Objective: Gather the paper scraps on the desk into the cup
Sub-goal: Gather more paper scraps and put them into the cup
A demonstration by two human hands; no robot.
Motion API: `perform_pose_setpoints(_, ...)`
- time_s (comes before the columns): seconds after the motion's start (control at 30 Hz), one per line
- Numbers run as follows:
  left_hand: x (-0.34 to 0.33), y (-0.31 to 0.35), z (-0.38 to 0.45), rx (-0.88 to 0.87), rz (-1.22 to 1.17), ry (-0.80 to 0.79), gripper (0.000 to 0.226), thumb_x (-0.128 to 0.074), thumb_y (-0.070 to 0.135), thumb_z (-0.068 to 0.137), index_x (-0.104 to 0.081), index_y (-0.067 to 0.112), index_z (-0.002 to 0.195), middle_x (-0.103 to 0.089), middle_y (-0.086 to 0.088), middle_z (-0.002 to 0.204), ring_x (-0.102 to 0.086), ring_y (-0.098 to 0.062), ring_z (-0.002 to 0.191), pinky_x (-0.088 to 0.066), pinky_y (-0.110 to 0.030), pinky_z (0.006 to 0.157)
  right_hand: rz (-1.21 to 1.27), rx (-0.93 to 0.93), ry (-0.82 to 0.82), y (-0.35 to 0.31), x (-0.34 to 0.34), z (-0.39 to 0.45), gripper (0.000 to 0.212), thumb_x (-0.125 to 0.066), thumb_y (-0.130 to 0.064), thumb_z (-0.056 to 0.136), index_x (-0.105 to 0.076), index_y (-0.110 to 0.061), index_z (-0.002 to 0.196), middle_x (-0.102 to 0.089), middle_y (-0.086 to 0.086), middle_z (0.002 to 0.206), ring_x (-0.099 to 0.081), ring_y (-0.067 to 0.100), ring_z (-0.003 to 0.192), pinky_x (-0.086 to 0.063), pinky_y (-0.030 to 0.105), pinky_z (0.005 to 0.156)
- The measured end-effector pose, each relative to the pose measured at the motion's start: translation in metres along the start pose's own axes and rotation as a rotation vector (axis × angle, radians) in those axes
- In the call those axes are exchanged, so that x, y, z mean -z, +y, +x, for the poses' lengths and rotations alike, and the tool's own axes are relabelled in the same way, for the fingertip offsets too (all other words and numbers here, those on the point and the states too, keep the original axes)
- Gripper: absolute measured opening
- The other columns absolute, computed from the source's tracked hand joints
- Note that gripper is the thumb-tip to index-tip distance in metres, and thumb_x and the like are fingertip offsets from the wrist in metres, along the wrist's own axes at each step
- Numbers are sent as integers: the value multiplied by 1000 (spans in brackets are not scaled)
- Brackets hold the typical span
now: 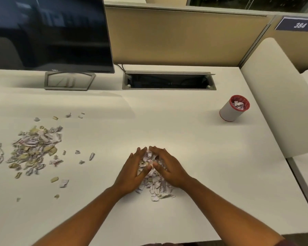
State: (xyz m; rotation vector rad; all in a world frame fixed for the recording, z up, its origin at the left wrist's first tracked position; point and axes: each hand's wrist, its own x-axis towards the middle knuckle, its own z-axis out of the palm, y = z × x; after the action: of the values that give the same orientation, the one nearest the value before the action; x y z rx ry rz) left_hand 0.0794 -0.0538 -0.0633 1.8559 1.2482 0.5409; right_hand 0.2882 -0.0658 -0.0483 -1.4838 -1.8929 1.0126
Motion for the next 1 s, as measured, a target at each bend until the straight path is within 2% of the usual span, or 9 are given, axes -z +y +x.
perform_pose_setpoints(0.07, 9, -9, -15, 3, 37, 16, 80, -52, 70, 89, -14, 44, 154, -19, 28, 160, -13, 0, 151, -17, -35, 124, -39, -17, 132, -1, 7, -16, 64, -43, -66, 98, -38, -32, 152, -39, -14, 159, -28, 4, 151, -33, 51, 120)
perform_pose_setpoints(0.17, 23, -24, -34, -58, 284, -35, 109, -55, 84, 75, -3, 35, 158, -3, 20, 165, 4, -5, 153, -5, -36, 126, -208, -76, 272, 11, 15, -46, 83, -52, -75, 89, -31, -29, 155, -28, -11, 164, -17, 10, 155, -26, 52, 123)
perform_pose_setpoints(0.3, 24, -28, -44, -86, 509, -148, 135, -49, 97, 61, 14, 26, 157, 14, 10, 166, 15, -12, 153, 5, -35, 123, -462, -124, 169, 19, -7, -91, 132, -57, -93, 69, -6, -15, 163, -3, 0, 171, -1, 21, 159, -12, 48, 127)
perform_pose_setpoints(0.4, 12, -20, -38, -91, 570, -177, 127, -38, 93, 74, 24, 16, 153, 25, 0, 164, 23, -18, 151, 9, -34, 123, -590, -96, 144, 16, -31, -99, 144, -52, -98, 65, -3, -3, 161, 0, 12, 171, -2, 32, 158, -11, 52, 124)
perform_pose_setpoints(0.57, -12, 4, -21, -81, 587, -182, 103, -22, 75, 91, 29, 6, 149, 33, -9, 160, 31, -21, 148, 10, -36, 124, -575, -115, 132, 7, -38, -67, 140, -50, -95, 71, 3, 0, 160, 4, 15, 170, 2, 32, 158, -8, 49, 126)
perform_pose_setpoints(0.67, -9, 6, -18, -82, 498, -186, 97, -27, 66, 96, 27, 7, 150, 33, -7, 159, 28, -20, 149, 8, -38, 124, -550, -82, 91, 5, -32, -47, 133, -50, -91, 76, 3, -3, 160, 5, 13, 171, 5, 28, 158, -12, 51, 126)
perform_pose_setpoints(0.77, 7, 6, -16, -124, 333, -196, 104, -41, 69, 92, 21, 13, 153, 30, -1, 162, 26, -17, 150, 1, -41, 126, -541, 15, 107, 1, -22, -36, 117, -51, -85, 82, -14, -6, 161, -5, 14, 170, -2, 26, 159, -22, 51, 124)
perform_pose_setpoints(0.87, 31, 10, 0, -196, 358, -218, 117, -62, 72, 78, 13, 30, 156, 25, 6, 164, 8, -22, 153, -18, -49, 123, -525, 38, 65, -5, -9, -34, 108, -56, -89, 74, -24, -32, 160, -7, 7, 170, -6, 24, 158, -27, 47, 123)
perform_pose_setpoints(1.0, 52, 25, 32, -283, 521, -313, 129, -86, 53, 63, 7, 52, 152, 24, 14, 162, -22, -26, 145, -45, -46, 103, -667, 56, -110, -15, 0, -34, 91, -62, -79, 73, -21, -58, 152, -5, 3, 171, -7, 31, 157, -36, 47, 117)
